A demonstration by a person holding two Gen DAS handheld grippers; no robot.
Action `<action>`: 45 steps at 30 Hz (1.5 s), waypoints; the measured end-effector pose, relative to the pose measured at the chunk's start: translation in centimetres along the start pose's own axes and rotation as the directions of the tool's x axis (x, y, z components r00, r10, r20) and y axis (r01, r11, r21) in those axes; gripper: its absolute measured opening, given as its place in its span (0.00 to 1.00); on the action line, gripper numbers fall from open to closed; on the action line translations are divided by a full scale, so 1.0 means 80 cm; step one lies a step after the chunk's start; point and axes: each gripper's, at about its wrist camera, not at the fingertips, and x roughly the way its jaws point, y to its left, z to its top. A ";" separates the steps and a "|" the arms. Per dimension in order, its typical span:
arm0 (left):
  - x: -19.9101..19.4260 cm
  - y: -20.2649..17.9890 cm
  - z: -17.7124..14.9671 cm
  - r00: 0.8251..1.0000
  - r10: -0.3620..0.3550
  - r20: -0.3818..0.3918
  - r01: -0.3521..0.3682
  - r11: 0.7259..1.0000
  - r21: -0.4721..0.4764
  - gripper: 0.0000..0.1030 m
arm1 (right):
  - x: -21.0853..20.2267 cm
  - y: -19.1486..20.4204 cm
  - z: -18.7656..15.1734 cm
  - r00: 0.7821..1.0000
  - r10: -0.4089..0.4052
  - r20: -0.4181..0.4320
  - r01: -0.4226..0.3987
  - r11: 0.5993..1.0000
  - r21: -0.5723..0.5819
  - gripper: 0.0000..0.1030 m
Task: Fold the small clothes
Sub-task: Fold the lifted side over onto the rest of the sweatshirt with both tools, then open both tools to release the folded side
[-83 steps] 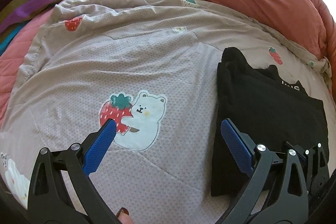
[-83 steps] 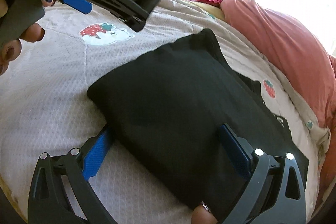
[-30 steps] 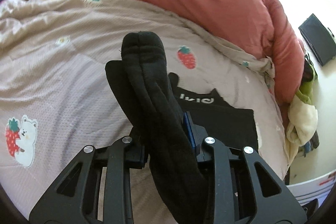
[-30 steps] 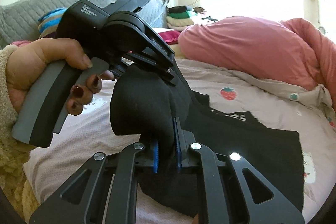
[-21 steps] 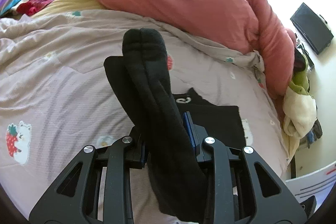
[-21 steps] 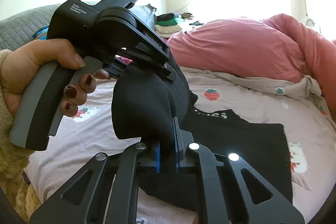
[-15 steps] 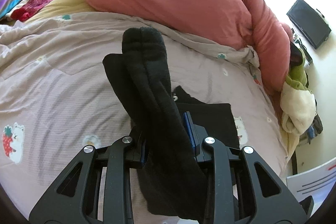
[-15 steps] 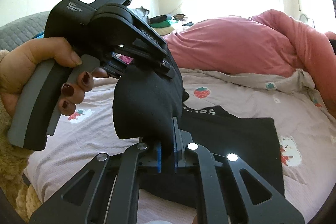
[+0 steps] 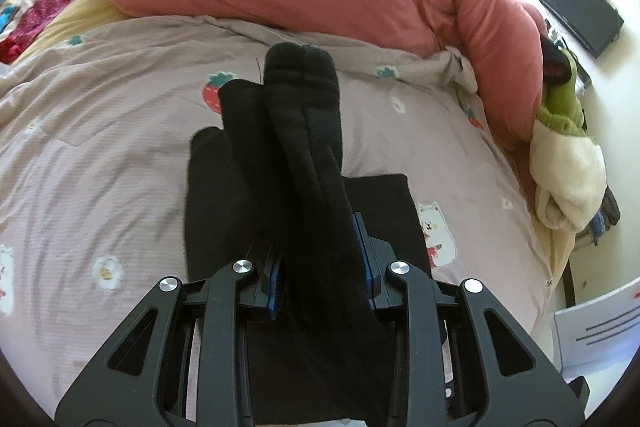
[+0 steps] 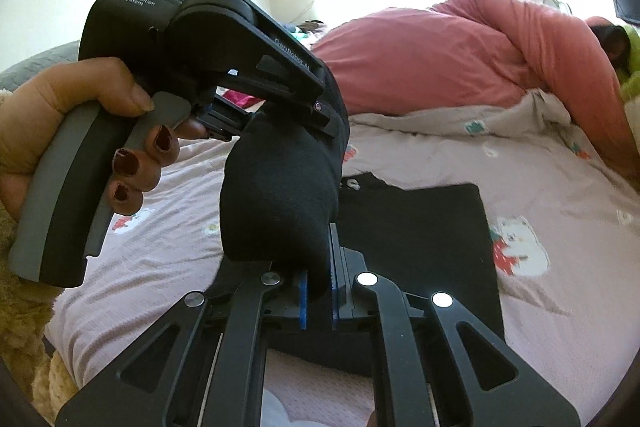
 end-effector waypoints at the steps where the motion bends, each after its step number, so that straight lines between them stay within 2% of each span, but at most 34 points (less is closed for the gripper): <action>1: 0.004 -0.005 -0.001 1.000 0.000 -0.007 0.000 1.000 0.007 0.20 | -0.001 -0.005 -0.004 1.000 -0.005 -0.005 0.005 1.000 0.006 0.06; 14: 0.072 -0.062 -0.019 0.995 0.013 -0.099 -0.005 0.997 0.075 0.21 | -0.003 -0.060 -0.039 0.997 -0.013 -0.079 0.022 0.994 0.107 0.06; 19: 0.088 -0.073 -0.023 0.993 0.019 -0.116 -0.010 0.997 0.077 0.26 | 0.000 -0.069 -0.046 0.995 -0.006 -0.099 0.019 0.991 0.133 0.06; 22: 0.094 -0.079 -0.025 0.992 0.010 -0.123 0.000 0.997 0.078 0.37 | 0.000 -0.076 -0.048 0.994 -0.002 -0.108 0.019 0.988 0.154 0.07; 23: 0.096 -0.081 -0.025 0.992 0.000 -0.126 0.010 0.997 0.081 0.44 | 0.000 -0.079 -0.049 0.994 -0.002 -0.110 0.020 0.986 0.163 0.07; 27: 0.095 -0.092 -0.030 0.989 -0.066 -0.131 0.079 0.993 0.093 0.62 | -0.001 -0.092 -0.054 0.992 0.014 -0.126 0.013 0.977 0.213 0.07; 31: 0.073 -0.085 -0.034 0.989 -0.124 -0.086 0.132 0.987 0.094 0.66 | -0.001 -0.105 -0.062 0.986 0.049 -0.159 0.000 0.956 0.294 0.10; 33: 0.054 -0.065 -0.032 0.992 -0.120 -0.039 0.122 0.990 0.067 0.66 | -0.003 -0.109 -0.064 0.984 0.065 -0.165 -0.008 0.945 0.326 0.12; 36: 0.035 -0.029 -0.033 0.999 -0.052 0.012 0.051 0.998 0.036 0.66 | -0.009 -0.112 -0.061 0.978 0.116 -0.175 -0.047 0.934 0.353 0.22; 37: 0.031 -0.018 -0.035 0.999 -0.029 0.021 0.028 0.999 0.031 0.66 | -0.010 -0.115 -0.056 0.974 0.145 -0.175 -0.072 0.927 0.368 0.35; 40: 0.022 0.013 -0.049 0.999 0.037 0.040 -0.038 0.999 0.018 0.66 | -0.011 -0.126 -0.040 0.967 0.207 -0.149 -0.129 0.901 0.415 0.50; 43: 0.021 0.033 -0.065 0.998 0.051 0.038 -0.051 0.999 -0.004 0.66 | 0.000 -0.139 -0.023 0.954 0.261 -0.145 -0.167 0.870 0.464 0.65; 45: 0.022 0.038 -0.075 0.998 0.047 0.029 -0.046 0.999 -0.010 0.66 | 0.015 -0.148 -0.014 0.944 0.290 -0.155 -0.179 0.849 0.497 0.66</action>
